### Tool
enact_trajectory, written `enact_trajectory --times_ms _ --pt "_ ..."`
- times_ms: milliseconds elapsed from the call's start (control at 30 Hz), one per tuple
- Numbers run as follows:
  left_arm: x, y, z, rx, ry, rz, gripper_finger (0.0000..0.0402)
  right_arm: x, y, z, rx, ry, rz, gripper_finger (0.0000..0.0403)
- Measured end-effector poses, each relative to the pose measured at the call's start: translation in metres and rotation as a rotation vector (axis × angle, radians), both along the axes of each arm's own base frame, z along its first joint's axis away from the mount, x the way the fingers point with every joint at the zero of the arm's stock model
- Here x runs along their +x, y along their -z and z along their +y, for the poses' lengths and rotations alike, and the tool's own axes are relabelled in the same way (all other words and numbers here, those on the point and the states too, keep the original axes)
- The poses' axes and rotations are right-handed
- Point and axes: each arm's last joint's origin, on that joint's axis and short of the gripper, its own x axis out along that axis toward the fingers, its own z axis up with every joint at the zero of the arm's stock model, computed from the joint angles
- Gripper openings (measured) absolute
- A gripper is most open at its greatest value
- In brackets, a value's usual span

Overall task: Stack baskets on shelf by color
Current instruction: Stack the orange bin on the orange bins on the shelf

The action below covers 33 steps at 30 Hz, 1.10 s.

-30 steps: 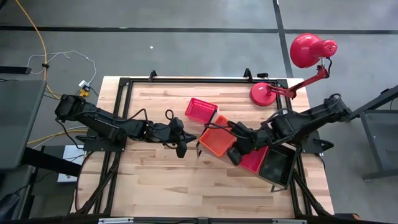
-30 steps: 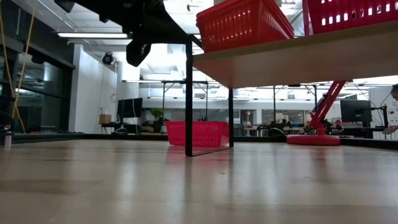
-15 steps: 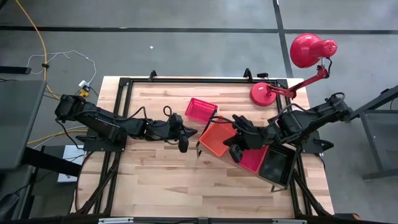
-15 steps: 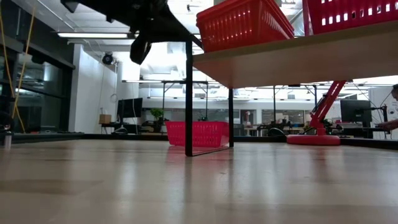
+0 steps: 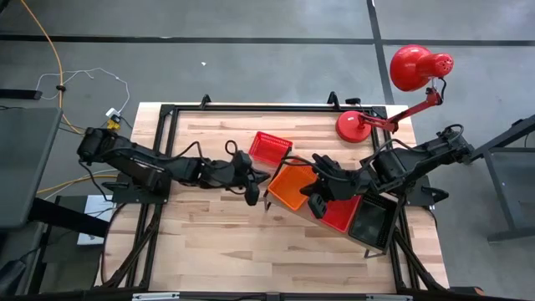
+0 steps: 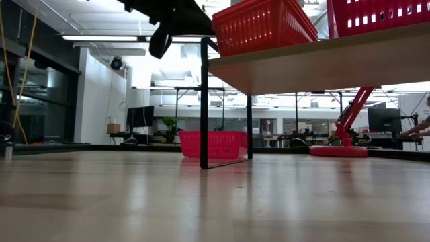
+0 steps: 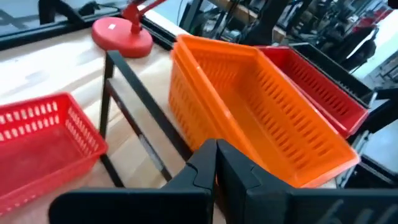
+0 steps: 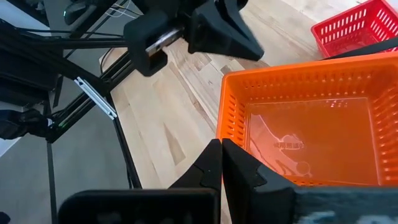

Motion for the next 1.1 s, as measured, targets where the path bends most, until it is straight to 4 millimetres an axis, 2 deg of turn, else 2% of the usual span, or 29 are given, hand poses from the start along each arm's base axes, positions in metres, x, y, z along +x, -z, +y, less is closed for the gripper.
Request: enact_trajectory --times_ms 1100 --pt "-0.003 -0.002 -0.036 -0.093 0.074 -0.025 0.0 0.0 0.0 -0.001 -0.037 0.032 -0.012 0.0"
